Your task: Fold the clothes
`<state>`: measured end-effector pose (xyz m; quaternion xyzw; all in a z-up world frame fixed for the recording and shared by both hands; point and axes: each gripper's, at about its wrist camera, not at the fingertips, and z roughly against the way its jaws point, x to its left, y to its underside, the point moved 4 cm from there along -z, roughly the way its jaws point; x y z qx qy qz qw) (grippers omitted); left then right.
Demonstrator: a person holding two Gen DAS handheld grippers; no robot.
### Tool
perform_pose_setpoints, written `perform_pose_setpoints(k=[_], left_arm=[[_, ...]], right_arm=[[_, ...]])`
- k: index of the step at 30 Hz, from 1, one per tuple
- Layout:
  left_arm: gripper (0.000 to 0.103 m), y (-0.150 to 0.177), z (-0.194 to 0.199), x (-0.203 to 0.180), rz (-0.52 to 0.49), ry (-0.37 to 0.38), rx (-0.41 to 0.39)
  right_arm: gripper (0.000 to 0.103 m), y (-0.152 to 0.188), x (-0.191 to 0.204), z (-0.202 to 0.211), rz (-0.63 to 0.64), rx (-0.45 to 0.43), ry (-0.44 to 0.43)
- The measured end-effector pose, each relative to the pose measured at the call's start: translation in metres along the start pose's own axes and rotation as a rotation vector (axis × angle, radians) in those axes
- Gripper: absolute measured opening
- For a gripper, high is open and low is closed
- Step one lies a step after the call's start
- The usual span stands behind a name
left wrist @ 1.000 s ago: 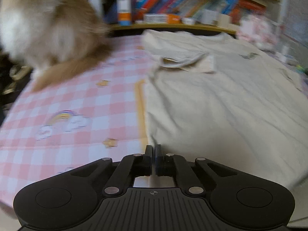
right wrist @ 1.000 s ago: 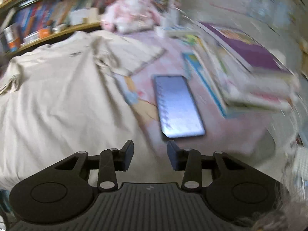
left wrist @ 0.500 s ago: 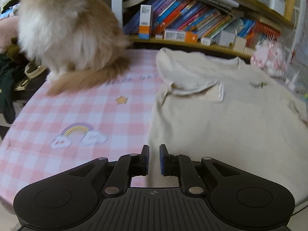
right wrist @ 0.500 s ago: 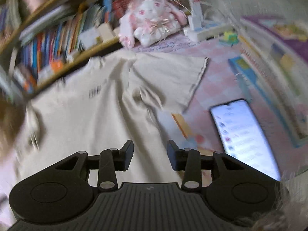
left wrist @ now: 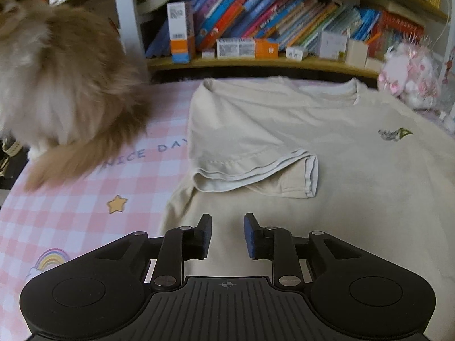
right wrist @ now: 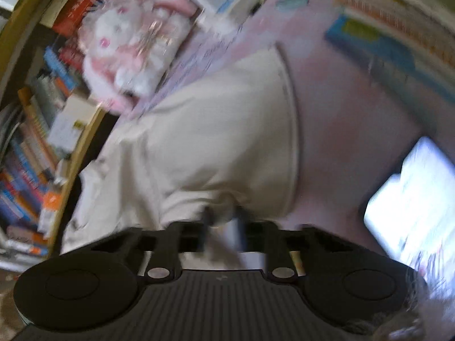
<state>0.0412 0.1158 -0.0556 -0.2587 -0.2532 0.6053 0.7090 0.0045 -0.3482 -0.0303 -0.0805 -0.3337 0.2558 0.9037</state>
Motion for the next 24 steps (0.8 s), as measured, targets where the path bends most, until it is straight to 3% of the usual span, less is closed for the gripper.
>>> perform_pose_setpoints(k=[3,10,11,14,19,21,22,24], left_arm=[[0.026,-0.003,-0.009,-0.008,-0.014,-0.002,0.024],[0.026,-0.017,-0.013,-0.023,-0.083,0.000,0.008],[0.028,-0.019,-0.013,-0.025,-0.096,0.000,0.000],[0.049,-0.024,-0.015,-0.038,-0.164,-0.010,-0.029],[0.066,-0.025,-0.019,-0.068,-0.231,0.027,-0.037],[0.066,-0.027,-0.023,-0.077,-0.205,0.052,-0.021],[0.066,-0.028,-0.023,-0.080,-0.176,0.068,-0.012],[0.067,-0.033,-0.022,-0.075,-0.051,0.117,0.005]], right_arm=[[0.006,-0.026,-0.011,-0.003,0.033,-0.078,0.053],[0.006,-0.041,-0.009,-0.009,0.146,-0.109,0.098],[0.006,-0.042,-0.008,-0.009,0.163,-0.116,0.107],[0.006,-0.047,-0.007,-0.010,0.183,-0.147,0.135],[0.007,-0.050,-0.004,-0.012,0.250,-0.165,0.176],[0.013,-0.047,0.002,-0.012,0.284,-0.150,0.189],[0.027,-0.045,0.005,-0.011,0.290,-0.141,0.193],[0.041,-0.037,0.011,-0.002,0.314,-0.144,0.186]])
